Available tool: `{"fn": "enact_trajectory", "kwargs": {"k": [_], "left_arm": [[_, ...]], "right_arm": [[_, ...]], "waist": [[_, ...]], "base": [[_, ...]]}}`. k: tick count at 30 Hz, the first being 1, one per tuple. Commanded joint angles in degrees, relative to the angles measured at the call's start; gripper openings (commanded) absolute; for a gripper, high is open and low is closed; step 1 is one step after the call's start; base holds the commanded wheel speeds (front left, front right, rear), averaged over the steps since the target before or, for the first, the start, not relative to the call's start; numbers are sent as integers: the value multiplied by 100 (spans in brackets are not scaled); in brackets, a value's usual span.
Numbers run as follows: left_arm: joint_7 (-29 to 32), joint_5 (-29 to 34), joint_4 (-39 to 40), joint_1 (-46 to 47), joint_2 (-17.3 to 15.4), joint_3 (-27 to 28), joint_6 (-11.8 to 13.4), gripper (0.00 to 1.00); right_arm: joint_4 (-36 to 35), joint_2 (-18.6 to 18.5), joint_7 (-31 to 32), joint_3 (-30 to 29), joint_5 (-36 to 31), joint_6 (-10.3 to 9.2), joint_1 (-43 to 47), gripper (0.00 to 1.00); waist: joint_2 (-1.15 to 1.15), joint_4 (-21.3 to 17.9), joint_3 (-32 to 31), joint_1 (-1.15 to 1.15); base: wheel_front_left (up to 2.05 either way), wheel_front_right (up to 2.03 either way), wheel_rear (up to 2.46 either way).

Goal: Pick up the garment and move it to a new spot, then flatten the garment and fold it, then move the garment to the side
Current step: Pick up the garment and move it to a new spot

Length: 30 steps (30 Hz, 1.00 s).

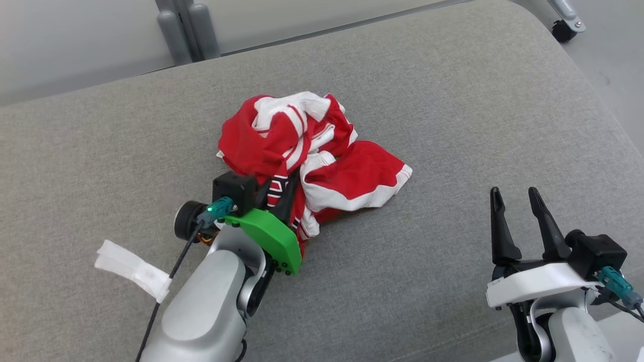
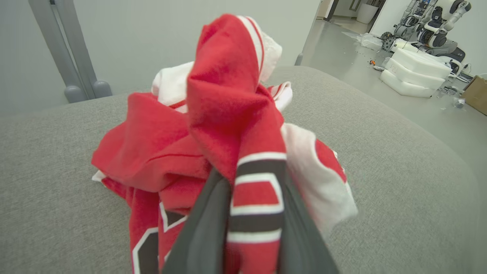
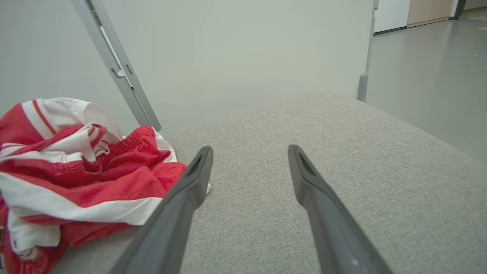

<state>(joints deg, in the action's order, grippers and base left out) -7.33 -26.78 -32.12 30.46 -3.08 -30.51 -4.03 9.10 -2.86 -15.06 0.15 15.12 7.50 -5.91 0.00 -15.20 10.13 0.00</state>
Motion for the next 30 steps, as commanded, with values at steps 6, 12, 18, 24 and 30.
{"fn": "enact_trajectory", "kwargs": {"k": [6,12,18,24,30], "left_arm": [[-434,31,71,187,12,-274,52,100],[-649,-10,383,214,-20,-182,196,100],[-755,13,763,-88,-389,171,349,100],[-784,127,1160,-670,-877,678,524,100],[-781,265,1623,-1484,-1182,1379,663,100]], "right_arm": [[59,-5,-17,-12,-56,-2,94,100],[56,-5,-17,-64,-158,-2,237,100],[18,-7,-18,-68,-217,-2,363,100],[-6,-6,-18,-64,-293,-2,447,100],[-5,-6,-18,-62,-356,-2,509,100]], "waist": [[0,194,-188,0],[0,433,-488,0],[0,749,-708,0],[0,989,-853,0],[0,1171,-950,0]], "base": [[0,0,0],[0,0,0],[0,0,0],[0,0,0],[0,0,0]]}}
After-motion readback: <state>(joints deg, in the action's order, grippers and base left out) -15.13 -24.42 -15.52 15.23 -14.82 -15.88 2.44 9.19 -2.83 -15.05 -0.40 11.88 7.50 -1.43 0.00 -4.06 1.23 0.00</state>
